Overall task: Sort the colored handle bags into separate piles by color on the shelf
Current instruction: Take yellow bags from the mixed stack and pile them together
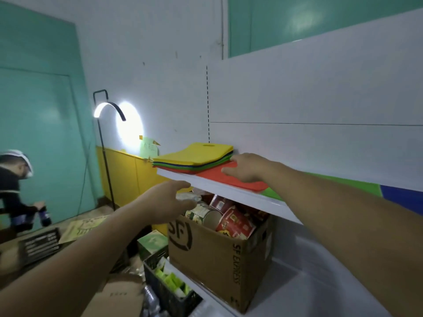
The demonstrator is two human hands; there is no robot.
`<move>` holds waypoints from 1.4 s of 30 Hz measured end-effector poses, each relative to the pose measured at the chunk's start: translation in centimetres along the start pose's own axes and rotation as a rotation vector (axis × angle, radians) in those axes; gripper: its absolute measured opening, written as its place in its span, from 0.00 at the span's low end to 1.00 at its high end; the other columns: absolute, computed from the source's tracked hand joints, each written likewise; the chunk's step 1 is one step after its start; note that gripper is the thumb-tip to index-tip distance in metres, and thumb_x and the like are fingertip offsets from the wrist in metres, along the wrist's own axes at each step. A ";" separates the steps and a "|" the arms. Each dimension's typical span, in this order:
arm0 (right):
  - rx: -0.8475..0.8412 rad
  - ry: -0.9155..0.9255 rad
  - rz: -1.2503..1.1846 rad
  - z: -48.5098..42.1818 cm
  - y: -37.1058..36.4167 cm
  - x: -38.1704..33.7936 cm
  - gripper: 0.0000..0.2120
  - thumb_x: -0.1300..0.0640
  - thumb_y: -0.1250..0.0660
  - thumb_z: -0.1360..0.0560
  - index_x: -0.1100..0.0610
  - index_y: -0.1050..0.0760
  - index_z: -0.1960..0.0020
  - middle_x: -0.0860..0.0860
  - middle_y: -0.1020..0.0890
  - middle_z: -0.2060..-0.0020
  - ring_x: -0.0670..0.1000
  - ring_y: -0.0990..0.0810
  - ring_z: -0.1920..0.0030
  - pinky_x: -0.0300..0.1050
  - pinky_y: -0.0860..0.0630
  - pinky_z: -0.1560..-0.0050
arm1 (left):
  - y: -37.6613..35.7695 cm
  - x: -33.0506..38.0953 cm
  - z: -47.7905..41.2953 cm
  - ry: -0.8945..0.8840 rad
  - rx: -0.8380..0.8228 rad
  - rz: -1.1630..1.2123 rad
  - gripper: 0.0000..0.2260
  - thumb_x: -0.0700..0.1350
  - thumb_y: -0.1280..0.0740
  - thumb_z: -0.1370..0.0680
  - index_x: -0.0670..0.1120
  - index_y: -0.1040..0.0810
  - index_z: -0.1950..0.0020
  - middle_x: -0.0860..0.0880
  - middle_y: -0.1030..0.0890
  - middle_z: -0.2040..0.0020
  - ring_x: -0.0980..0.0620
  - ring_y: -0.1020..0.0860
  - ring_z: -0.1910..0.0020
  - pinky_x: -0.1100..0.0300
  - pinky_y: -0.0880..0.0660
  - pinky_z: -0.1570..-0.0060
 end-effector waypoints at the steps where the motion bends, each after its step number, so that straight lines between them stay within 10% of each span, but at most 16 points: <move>1: 0.000 0.015 -0.003 -1.3 -0.3 -0.9 0.34 0.34 0.44 0.24 0.53 0.40 0.25 0.56 0.37 0.26 0.57 0.34 0.30 0.50 0.35 0.32 | 0.4 -1.0 -0.5 0.008 0.010 -0.004 0.28 0.58 0.35 0.24 0.53 0.38 0.26 0.52 0.37 0.26 0.50 0.35 0.29 0.55 0.36 0.33; 19: 0.018 0.050 -0.015 -26.3 -5.5 -5.1 0.35 0.34 0.46 0.23 0.53 0.42 0.24 0.52 0.40 0.24 0.54 0.40 0.26 0.50 0.39 0.29 | 2.6 -15.8 -20.1 0.058 0.094 0.020 0.26 0.55 0.34 0.24 0.52 0.35 0.27 0.50 0.33 0.28 0.49 0.32 0.32 0.57 0.36 0.38; 42: 0.001 -0.662 0.117 -36.1 -10.5 -0.1 0.38 0.32 0.47 0.25 0.55 0.43 0.24 0.58 0.40 0.27 0.60 0.38 0.29 0.55 0.37 0.31 | -1.1 -25.1 -45.9 -0.381 -0.251 0.077 0.24 0.59 0.40 0.22 0.52 0.32 0.28 0.48 0.36 0.26 0.46 0.38 0.28 0.54 0.40 0.32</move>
Point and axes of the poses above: each hand's wrist, its own z-axis away from the middle knuckle, its own y-axis out of the back of the hand, x = y × z, the point moved 3 cm from there along -z, towards the middle knuckle
